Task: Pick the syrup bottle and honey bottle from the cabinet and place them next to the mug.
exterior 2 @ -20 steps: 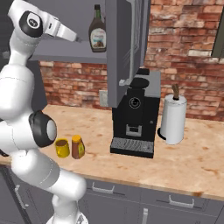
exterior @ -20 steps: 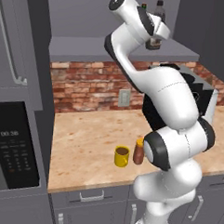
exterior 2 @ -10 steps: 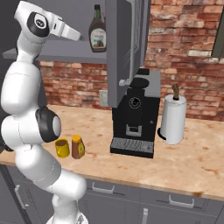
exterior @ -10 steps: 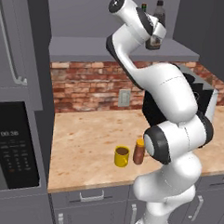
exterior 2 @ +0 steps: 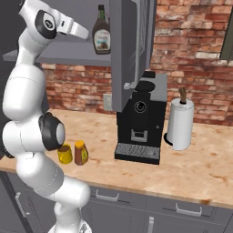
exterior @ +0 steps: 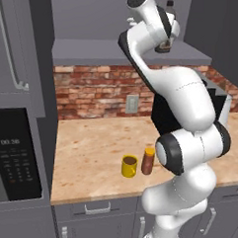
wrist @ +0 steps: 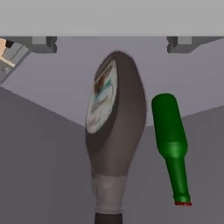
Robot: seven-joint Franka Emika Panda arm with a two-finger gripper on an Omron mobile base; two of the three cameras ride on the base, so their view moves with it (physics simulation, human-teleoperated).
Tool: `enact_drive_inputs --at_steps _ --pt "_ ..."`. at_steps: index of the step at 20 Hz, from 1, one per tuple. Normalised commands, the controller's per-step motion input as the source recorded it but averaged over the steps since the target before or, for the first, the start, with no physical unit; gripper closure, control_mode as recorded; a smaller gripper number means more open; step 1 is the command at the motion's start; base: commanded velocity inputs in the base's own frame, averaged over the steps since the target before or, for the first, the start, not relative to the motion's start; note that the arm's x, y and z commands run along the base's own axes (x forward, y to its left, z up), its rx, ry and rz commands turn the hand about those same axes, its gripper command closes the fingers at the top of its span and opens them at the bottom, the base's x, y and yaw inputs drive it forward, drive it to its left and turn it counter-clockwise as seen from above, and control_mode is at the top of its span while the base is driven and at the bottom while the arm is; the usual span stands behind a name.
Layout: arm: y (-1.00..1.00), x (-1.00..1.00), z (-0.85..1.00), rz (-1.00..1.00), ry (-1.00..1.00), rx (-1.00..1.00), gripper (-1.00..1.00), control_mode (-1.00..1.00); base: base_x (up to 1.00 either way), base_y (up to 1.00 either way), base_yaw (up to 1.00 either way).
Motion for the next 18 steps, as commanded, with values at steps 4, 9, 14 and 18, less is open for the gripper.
enact_drive_inputs --at_steps 4,9,14,18 --pt "-0.16 0.20 -0.01 0.12 -0.02 0.00 -1.00 -1.00 0.00 0.00 0.00" --pt "-0.03 0.30 0.00 0.01 -0.05 0.00 -1.00 -1.00 0.00 0.00 0.00" --pt "0.00 0.14 0.00 0.00 0.00 0.00 -1.00 -1.00 0.00 0.00 0.00" --pt "0.00 0.04 0.00 0.00 0.00 0.00 -1.00 -1.00 0.00 0.00 0.00"
